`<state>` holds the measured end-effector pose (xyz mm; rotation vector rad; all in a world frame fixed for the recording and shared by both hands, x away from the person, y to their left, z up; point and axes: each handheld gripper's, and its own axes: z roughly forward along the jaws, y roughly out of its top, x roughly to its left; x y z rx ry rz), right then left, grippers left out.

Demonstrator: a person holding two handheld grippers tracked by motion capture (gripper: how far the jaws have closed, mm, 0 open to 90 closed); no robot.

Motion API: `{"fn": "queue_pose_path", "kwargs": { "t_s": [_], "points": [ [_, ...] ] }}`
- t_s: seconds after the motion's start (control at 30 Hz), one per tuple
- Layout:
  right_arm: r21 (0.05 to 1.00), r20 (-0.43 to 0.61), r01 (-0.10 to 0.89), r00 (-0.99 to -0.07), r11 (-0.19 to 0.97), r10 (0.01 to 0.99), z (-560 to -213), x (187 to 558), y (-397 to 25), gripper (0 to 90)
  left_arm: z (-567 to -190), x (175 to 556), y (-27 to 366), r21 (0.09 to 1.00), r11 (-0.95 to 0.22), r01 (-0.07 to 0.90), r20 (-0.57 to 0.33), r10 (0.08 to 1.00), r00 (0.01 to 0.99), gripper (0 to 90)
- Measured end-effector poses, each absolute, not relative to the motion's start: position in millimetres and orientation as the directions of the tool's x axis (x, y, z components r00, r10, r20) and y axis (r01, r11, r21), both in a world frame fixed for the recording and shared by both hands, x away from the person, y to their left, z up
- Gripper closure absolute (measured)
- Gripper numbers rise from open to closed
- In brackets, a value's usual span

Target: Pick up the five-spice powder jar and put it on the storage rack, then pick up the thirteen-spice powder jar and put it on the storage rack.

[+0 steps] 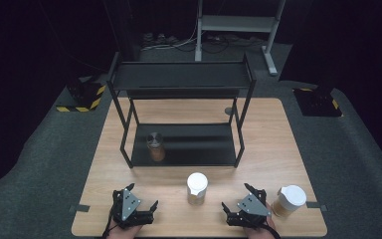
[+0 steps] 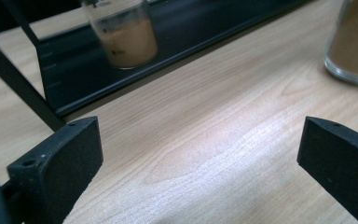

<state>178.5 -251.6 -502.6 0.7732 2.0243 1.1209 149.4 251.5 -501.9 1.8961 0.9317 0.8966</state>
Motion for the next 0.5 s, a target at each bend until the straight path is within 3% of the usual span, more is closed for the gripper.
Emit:
{"fn": "queue_pose_path", "kwargs": {
  "t_s": [0.1,0.5],
  "points": [
    [0.877,-0.287,0.155,-0.591,0.455,0.754,-503.5,177.7,-252.5,0.0,-501.0,149.5,247.2,0.865,-0.435,0.251,0.273,0.827,0.492,0.6],
    [0.881,-0.265,0.167,-0.598,0.442,0.756,-502.3,179.9,-256.1,0.0,-498.8,153.2,250.7,0.857,-0.453,0.246,0.272,0.803,0.530,0.8]
  ]
}}
